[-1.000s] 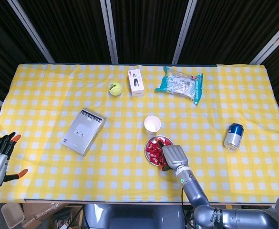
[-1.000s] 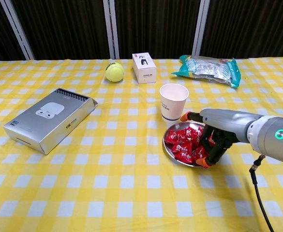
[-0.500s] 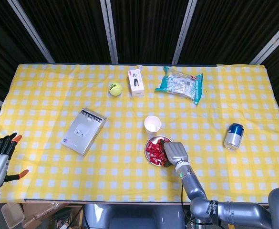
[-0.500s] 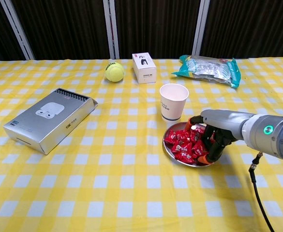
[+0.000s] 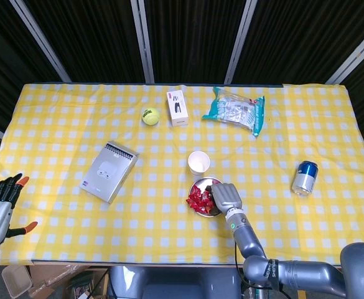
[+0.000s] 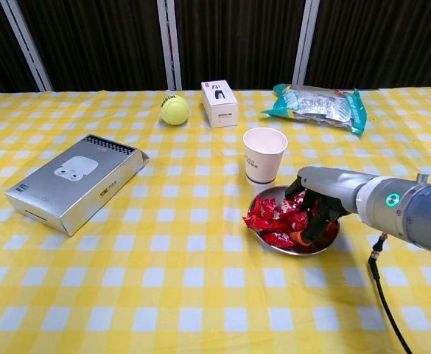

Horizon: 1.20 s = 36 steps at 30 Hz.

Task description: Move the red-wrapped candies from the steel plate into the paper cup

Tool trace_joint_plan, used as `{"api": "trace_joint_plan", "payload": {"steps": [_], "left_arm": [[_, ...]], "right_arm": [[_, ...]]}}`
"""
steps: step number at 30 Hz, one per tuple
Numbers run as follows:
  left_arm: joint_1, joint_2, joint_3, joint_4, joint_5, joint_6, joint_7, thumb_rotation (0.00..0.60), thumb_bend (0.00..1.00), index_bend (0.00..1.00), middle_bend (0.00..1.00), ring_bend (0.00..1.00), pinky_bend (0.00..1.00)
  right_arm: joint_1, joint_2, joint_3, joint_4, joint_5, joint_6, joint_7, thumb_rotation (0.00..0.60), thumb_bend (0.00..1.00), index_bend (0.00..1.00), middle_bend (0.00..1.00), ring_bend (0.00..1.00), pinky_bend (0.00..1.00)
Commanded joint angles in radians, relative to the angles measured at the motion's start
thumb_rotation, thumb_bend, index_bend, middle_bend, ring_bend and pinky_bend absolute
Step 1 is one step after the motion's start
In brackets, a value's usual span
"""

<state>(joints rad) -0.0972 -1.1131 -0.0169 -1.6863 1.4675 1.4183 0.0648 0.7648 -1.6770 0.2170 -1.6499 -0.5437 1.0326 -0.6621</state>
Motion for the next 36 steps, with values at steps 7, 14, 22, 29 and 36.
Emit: {"api": "trace_joint_plan", "payload": {"steps": [7,14,22,29,36], "left_arm": [[-0.001,0.002,0.0,-0.002,-0.002,-0.002,-0.001,0.6,0.0,0.0,0.0,0.0,0.0],[-0.001,0.003,0.001,-0.004,-0.004,-0.004,-0.002,0.6,0.0,0.0,0.0,0.0,0.0],[-0.002,0.006,0.0,-0.007,-0.008,-0.007,-0.003,0.6,0.0,0.0,0.0,0.0,0.0],[-0.003,0.008,0.0,-0.011,-0.012,-0.01,-0.004,0.6,0.0,0.0,0.0,0.0,0.0],[-0.003,0.009,0.001,-0.013,-0.012,-0.01,-0.004,0.6,0.0,0.0,0.0,0.0,0.0]], "right_arm": [[-0.004,-0.031,-0.001,0.046,-0.054,0.002,0.069,0.6,0.5,0.66,0.79,0.94,1.0],[0.001,-0.02,0.015,0.029,-0.076,0.019,0.085,0.6,0.52,0.67,0.79,0.93,1.0],[0.013,0.029,0.045,-0.042,-0.078,0.056,0.071,0.6,0.54,0.68,0.79,0.93,1.0],[0.027,0.078,0.072,-0.107,-0.061,0.093,0.042,0.6,0.55,0.68,0.79,0.93,1.0],[0.045,0.114,0.097,-0.153,-0.036,0.12,0.019,0.6,0.55,0.68,0.79,0.93,1.0]]}}
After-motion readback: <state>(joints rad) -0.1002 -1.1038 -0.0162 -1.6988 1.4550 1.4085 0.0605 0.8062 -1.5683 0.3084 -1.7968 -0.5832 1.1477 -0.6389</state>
